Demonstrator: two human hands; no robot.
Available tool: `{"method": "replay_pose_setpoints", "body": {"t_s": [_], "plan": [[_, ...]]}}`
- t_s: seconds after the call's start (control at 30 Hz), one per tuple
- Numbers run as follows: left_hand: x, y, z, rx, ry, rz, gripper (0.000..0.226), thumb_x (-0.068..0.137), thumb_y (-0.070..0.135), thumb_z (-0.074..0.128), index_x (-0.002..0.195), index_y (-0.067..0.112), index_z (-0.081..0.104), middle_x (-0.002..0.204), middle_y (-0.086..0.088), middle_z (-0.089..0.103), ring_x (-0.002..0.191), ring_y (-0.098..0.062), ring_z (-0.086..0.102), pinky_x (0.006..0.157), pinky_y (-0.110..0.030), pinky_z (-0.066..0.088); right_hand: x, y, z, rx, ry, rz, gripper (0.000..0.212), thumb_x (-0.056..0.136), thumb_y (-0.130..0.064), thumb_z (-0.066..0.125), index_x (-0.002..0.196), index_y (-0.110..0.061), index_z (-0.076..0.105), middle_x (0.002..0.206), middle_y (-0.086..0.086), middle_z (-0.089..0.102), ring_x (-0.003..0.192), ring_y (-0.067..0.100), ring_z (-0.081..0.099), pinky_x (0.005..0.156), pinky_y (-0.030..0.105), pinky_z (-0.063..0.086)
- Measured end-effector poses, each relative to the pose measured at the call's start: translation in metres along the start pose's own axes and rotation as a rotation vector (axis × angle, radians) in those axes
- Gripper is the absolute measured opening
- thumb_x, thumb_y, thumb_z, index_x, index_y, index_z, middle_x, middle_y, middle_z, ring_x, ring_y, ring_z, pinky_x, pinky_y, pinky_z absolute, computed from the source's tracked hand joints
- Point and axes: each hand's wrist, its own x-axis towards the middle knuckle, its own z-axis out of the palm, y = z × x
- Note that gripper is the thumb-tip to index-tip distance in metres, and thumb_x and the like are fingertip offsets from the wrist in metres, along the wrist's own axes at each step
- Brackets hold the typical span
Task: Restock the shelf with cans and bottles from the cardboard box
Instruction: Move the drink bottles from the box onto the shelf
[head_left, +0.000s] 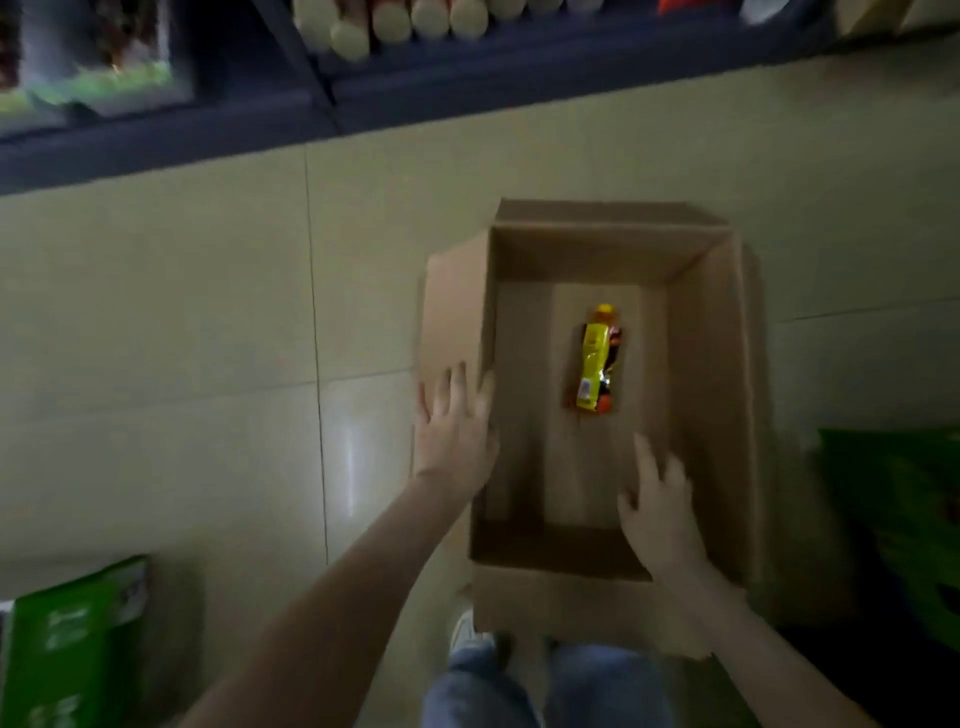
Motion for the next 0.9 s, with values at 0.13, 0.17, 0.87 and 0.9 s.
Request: {"method": "replay_pose_setpoints", "body": {"t_s": [0.13,0.17,0.87,0.9], "plan": [[0.063,0.006,0.081,0.036,0.014,0.029,0.078,0.097,0.044,0.039,0.152,0.02,-0.01,0.159,-0.017,-0.01,0.145,-0.038,-0.011,0.116,-0.052,-0.004,0.108,0.015,0.078,-0.056,0.013,-0.09,0.074,0.093,-0.022,0.053,0.153,-0.031,0.01,0.145,0.024,0.027,0.13,0.044,0.031,0.106,0.047,0.03],[0.072,0.005,0.1,0.079,0.02,0.059,0.081,0.096,0.043,0.042,0.152,0.018,-0.01,0.159,-0.016,-0.01,0.144,-0.041,-0.014,0.116,-0.054,-0.004,0.132,0.016,0.094,-0.062,0.017,-0.086,0.073,0.094,-0.025,0.053,0.153,-0.032,0.01,0.146,0.024,0.025,0.13,0.045,0.03,0.106,0.048,0.03],[-0.053,0.055,-0.076,-1.082,-0.446,-0.162,0.068,0.094,0.039,0.056,0.15,0.025,0.019,0.126,0.006,0.059,0.111,-0.008,0.054,0.097,-0.024,0.042,-0.054,-0.041,-0.072,0.969,-0.179,0.095,0.097,0.086,-0.007,0.065,0.134,-0.069,0.008,0.152,-0.02,0.024,0.136,0.012,0.032,0.11,0.052,0.032],[-0.07,0.063,-0.106,-1.123,-0.512,-0.135,0.072,0.091,0.044,0.059,0.149,0.023,0.022,0.126,0.004,0.059,0.113,-0.011,0.055,0.102,-0.028,0.042,-0.081,-0.049,-0.1,1.013,-0.189,0.054,0.096,0.085,-0.006,0.066,0.131,-0.071,0.011,0.147,-0.025,0.028,0.133,0.008,0.036,0.108,0.048,0.035]]}}
